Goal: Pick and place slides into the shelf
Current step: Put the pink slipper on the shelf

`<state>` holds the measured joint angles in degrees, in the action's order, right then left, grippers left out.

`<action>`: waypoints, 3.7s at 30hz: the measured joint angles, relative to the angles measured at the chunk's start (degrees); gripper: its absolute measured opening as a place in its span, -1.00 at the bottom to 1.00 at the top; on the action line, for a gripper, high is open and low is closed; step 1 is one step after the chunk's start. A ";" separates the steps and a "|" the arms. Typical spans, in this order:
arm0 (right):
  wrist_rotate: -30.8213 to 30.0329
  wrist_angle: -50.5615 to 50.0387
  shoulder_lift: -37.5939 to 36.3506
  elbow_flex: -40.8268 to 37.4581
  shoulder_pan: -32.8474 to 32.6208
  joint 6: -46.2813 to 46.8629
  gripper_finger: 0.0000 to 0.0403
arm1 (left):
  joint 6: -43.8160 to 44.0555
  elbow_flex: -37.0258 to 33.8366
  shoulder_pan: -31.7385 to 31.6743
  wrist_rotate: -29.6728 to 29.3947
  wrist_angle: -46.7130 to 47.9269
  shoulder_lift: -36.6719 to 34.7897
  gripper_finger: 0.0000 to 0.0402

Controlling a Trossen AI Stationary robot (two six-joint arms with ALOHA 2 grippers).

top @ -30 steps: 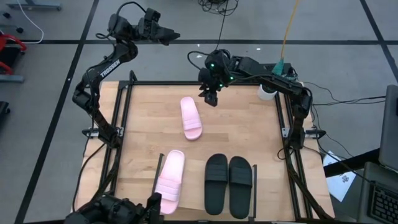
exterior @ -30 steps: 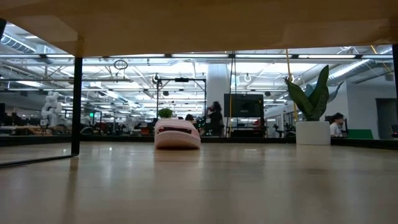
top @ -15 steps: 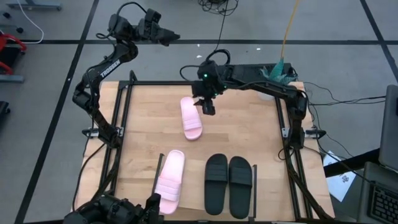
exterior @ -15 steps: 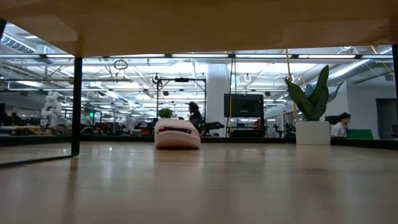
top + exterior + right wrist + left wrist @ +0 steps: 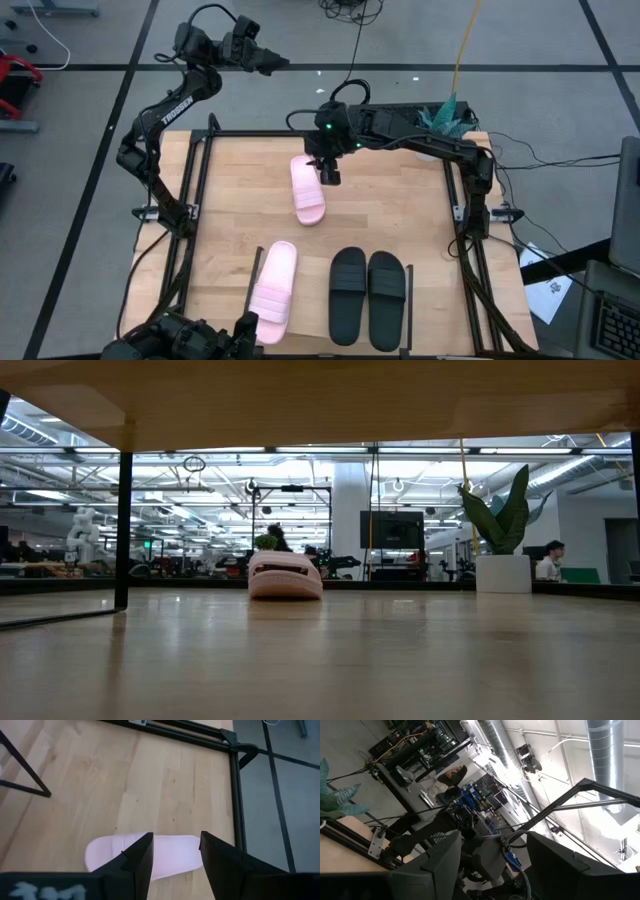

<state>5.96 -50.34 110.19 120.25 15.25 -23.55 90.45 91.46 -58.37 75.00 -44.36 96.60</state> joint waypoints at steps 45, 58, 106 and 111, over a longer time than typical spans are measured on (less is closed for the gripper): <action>19.75 7.77 11.16 -12.74 3.84 23.50 -0.25 | -1.51 0.00 -5.68 -1.64 0.00 0.00 0.13; 16.60 8.63 11.90 -12.74 5.54 24.87 -0.25 | -1.79 0.00 -5.68 -1.57 0.00 0.00 0.13; 18.38 13.32 16.42 -16.26 7.01 28.97 -0.25 | -1.78 0.00 -5.57 -1.55 0.00 0.00 0.13; 25.78 14.88 16.44 -19.11 7.08 30.52 -0.25 | -1.77 0.00 -5.57 -1.55 0.00 0.00 0.13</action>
<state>31.73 -35.46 126.62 101.13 22.33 6.97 88.68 91.46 -63.94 73.45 -44.36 96.60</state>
